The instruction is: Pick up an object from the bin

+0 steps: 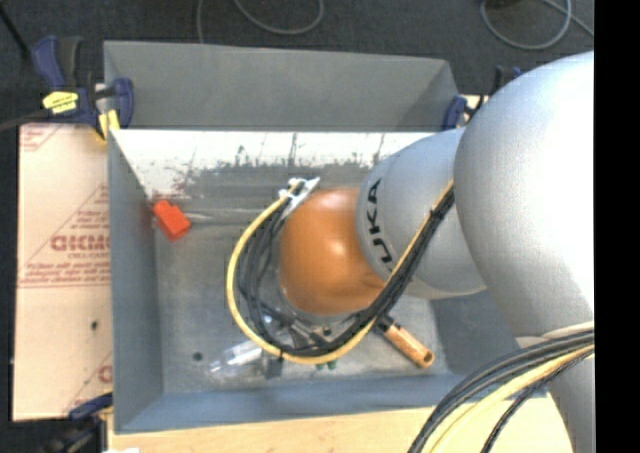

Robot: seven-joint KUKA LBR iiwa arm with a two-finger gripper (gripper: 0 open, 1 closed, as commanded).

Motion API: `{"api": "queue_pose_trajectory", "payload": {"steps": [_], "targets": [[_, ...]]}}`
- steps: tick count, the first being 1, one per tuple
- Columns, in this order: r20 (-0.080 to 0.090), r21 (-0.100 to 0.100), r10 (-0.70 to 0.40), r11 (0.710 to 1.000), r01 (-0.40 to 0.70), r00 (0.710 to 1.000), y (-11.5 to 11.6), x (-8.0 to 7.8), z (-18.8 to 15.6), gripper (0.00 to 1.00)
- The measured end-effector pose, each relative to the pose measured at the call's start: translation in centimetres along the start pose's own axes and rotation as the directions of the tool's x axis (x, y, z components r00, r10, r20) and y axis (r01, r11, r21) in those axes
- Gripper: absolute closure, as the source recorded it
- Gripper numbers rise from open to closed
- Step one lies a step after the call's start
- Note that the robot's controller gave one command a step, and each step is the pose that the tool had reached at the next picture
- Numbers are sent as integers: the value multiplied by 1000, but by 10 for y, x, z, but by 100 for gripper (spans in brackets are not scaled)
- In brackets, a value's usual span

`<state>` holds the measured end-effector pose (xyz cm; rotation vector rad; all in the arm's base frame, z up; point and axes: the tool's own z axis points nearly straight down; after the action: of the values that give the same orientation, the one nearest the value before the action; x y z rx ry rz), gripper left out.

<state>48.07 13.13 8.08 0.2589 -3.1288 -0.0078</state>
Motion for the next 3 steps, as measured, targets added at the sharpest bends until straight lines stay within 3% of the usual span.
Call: {"api": "queue_pose_trajectory", "payload": {"steps": [2, 3], "targets": [[-2, 0, -17, 1000, 17, 1000, -1, -1, 4, 100], [-3, -1, -39, 999, 39, 999, 11, 2, 11, 100]]}}
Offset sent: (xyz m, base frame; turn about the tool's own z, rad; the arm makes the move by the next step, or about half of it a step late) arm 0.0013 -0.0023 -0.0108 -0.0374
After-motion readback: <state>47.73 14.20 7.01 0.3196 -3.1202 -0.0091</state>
